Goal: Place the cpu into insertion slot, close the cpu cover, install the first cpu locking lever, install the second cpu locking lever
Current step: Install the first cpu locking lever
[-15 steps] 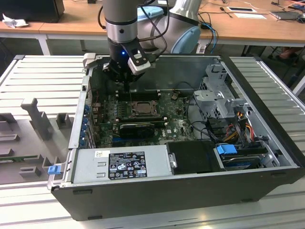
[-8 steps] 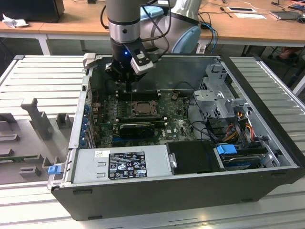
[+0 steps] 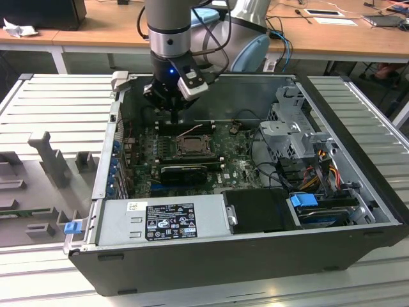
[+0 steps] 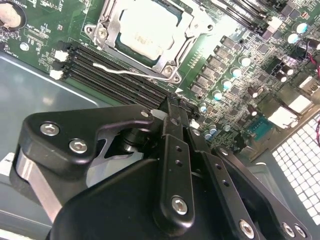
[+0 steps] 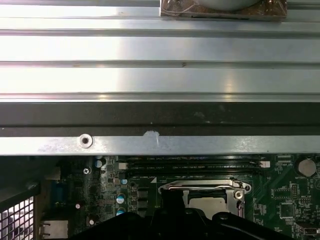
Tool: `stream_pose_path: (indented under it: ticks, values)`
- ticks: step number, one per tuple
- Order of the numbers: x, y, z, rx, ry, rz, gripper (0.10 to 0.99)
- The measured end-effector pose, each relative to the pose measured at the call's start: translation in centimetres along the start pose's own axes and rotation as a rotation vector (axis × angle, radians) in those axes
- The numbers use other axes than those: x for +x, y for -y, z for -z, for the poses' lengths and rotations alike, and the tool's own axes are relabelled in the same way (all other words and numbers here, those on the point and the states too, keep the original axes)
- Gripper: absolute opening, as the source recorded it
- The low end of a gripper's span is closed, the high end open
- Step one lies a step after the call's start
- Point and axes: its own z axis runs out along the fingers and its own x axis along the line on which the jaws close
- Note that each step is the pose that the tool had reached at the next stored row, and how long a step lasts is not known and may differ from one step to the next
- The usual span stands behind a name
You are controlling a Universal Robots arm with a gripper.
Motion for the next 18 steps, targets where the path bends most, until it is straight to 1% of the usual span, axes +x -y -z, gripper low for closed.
stream_pose_path:
  ticks: [6,9,10,11,12,13,16,18]
  values:
    - [-0.49,0.00,-0.03,0.000,0.0000,0.000,0.106]
    - [-0.83,0.00,-0.20,-0.001,0.0002,0.000,0.106]
    - [-0.94,0.01,-0.25,-0.006,-0.0001,0.000,0.106]
    - [-1.02,0.01,-0.30,-0.016,-0.0001,-0.001,0.106]
    - [-1.06,0.01,-0.38,-0.022,0.0000,-0.001,0.106]
    - [-1.10,0.03,-0.52,-0.025,0.0001,-0.001,0.106]
    - [-1.15,0.07,-1.12,-0.025,-0.0002,-0.001,0.106]
    - [-1.33,0.08,-1.43,-0.025,-0.0003,0.002,0.106]
